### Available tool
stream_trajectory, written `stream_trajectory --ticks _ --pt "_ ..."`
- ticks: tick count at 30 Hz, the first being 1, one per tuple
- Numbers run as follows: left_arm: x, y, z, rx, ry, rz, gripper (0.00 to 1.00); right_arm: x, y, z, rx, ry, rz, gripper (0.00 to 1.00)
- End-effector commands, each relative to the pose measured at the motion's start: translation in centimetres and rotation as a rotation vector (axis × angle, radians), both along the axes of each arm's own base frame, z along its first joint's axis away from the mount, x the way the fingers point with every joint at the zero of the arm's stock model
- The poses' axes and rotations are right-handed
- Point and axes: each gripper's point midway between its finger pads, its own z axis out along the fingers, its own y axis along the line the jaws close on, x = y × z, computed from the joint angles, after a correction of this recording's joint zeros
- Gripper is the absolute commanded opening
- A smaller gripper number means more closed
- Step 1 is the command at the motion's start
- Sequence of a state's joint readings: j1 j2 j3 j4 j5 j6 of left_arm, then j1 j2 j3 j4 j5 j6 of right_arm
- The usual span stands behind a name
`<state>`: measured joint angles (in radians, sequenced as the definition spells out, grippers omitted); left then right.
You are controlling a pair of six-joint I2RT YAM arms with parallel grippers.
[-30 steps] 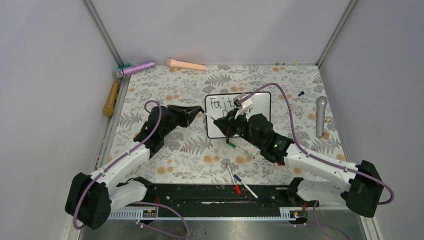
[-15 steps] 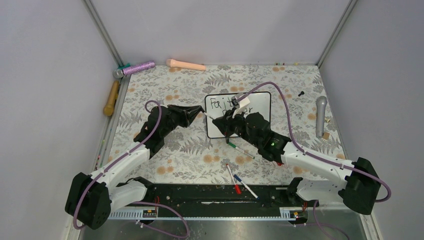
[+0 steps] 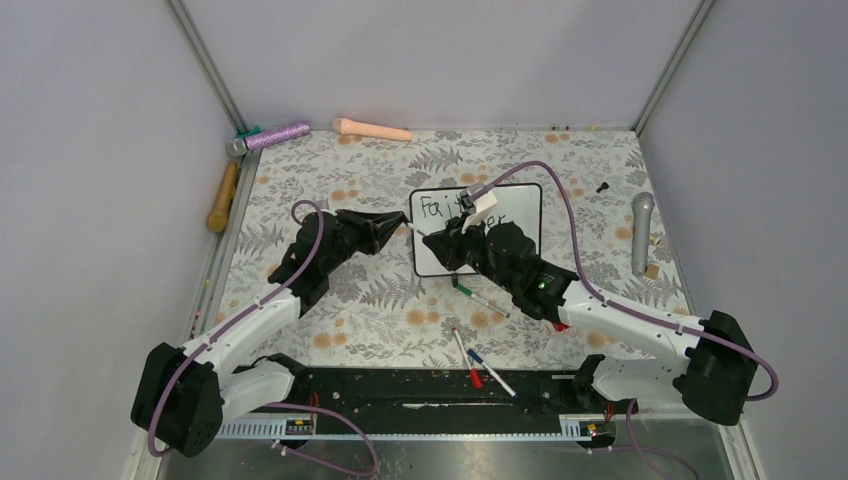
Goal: Write a sentence on the whiteboard
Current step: Insert the whiteboard marker without the cap into the pen cap.
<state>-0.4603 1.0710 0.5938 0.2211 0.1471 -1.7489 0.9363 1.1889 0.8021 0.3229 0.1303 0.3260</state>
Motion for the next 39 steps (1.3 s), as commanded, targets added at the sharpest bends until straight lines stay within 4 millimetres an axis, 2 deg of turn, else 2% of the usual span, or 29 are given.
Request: stream_trajectory --ticks 1,8,15,20,25,32,39 --pt "0.0 -0.4 1.2 -0.049 -0.031 -0.018 0.00 1.0 0.3 2.3 0.022 -0.045 -0.046 0.00" --pt "0.3 0.3 1.3 -0.012 -0.049 0.034 0.00 3.1 0.0 1.7 -0.042 -0.051 -0.159 0.00" --pt "0.3 0.4 2.0 0.064 -0.078 0.094 0.00 3.9 2.6 1.8 -0.064 -0.082 -0.139 0.00" --pt "-0.5 -1.0 2.1 0.065 -0.084 0.072 0.00 4.6 4.9 1.6 -0.077 -0.154 -0.109 0.00" --pt "-2.3 -3.0 2.3 0.055 -0.083 0.035 0.00 5.3 6.8 1.7 -0.016 -0.236 -0.084 0.00" --pt "-3.5 -4.0 2.7 0.041 -0.094 0.008 0.00 5.5 7.7 1.4 0.003 -0.241 -0.066 0.00" --pt "-3.8 -4.5 1.9 0.049 -0.085 -0.014 0.00 5.3 8.2 0.9 -0.044 -0.201 -0.036 0.00"
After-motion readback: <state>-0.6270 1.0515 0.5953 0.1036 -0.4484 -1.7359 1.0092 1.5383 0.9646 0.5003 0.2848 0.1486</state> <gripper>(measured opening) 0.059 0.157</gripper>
